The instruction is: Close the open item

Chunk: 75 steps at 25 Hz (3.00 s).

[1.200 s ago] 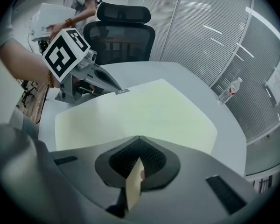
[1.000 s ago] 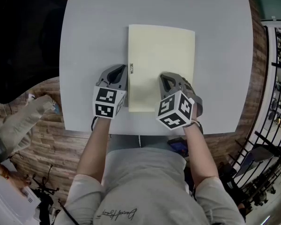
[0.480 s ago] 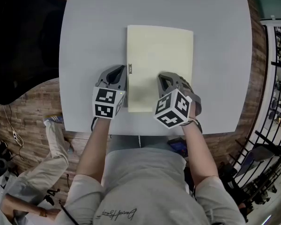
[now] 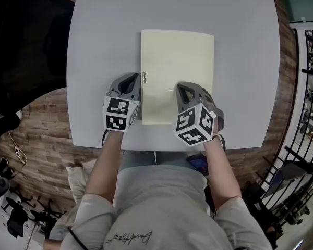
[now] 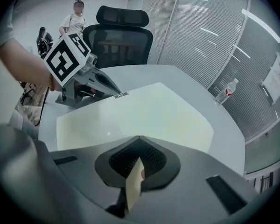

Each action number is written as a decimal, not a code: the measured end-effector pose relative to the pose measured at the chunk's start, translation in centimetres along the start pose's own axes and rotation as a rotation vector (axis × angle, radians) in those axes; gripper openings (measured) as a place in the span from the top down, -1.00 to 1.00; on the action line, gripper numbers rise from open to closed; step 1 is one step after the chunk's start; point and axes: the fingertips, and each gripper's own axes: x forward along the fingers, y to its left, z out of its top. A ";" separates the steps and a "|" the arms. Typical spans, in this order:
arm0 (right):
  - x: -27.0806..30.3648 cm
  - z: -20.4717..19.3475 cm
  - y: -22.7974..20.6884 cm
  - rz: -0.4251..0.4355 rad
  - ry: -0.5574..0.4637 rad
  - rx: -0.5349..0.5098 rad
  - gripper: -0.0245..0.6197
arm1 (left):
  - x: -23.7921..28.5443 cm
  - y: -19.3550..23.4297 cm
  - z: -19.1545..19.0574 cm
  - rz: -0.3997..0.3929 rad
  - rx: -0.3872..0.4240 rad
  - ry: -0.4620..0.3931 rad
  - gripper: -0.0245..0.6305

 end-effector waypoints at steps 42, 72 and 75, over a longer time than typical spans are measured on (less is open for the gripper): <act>-11.2 0.7 -3.2 -0.034 -0.451 0.430 0.88 | -10.0 -6.8 8.4 -0.142 0.085 -0.190 0.90; -16.3 3.3 -1.5 0.034 -0.639 0.502 0.88 | -14.6 -10.2 12.0 -0.163 0.095 -0.323 0.90; -16.3 3.1 -1.5 0.034 -0.640 0.506 0.88 | -14.6 -10.3 11.8 -0.164 0.095 -0.319 0.90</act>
